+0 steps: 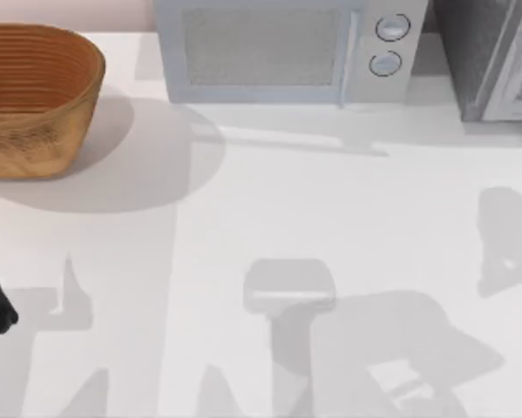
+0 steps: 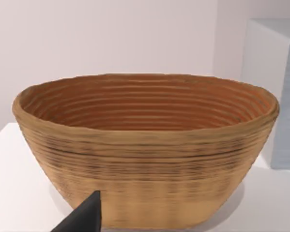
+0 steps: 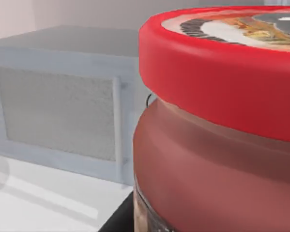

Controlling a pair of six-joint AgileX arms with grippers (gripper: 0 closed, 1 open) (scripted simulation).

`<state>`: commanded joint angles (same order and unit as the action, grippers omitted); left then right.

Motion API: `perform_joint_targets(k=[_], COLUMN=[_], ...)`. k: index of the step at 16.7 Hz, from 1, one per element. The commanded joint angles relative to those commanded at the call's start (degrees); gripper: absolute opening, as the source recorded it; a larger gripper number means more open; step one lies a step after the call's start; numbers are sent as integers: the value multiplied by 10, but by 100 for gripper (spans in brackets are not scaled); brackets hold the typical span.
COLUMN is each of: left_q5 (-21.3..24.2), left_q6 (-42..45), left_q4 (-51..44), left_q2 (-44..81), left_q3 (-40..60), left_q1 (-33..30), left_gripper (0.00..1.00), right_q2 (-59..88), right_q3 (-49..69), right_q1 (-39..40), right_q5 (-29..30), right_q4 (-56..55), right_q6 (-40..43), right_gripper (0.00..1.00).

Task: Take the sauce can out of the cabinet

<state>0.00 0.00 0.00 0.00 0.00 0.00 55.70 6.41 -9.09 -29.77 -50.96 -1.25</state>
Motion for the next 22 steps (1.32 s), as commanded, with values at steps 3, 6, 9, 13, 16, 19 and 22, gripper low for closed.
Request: perform_joint_targets(k=[3, 6, 9, 13, 16, 19, 22], left_q5=[0, 0, 0, 0, 0, 0, 0], left_q6=[0, 0, 0, 0, 0, 0, 0], left_q4=[0, 0, 0, 0, 0, 0, 0], left_q2=[0, 0, 0, 0, 0, 0, 0], left_q3=[0, 0, 0, 0, 0, 0, 0], left_q1=[0, 0, 0, 0, 0, 0, 0], left_gripper=[100, 100, 100, 100, 100, 100, 100], right_q2=[181, 347, 482, 593, 616, 616, 716], right_q3=[19, 37, 52, 64, 67, 67, 79], right_q1=[-28, -53, -73, -90, -94, -94, -85], right_q5=[-90, -172, -240, -298, -311, -311, -291], right_q4=[-162, -310, -432, -532, -551, -551, -508], right_q6=[-3, -5, -6, -7, -7, -7, -8], right_gripper=[0, 0, 0, 0, 0, 0, 0])
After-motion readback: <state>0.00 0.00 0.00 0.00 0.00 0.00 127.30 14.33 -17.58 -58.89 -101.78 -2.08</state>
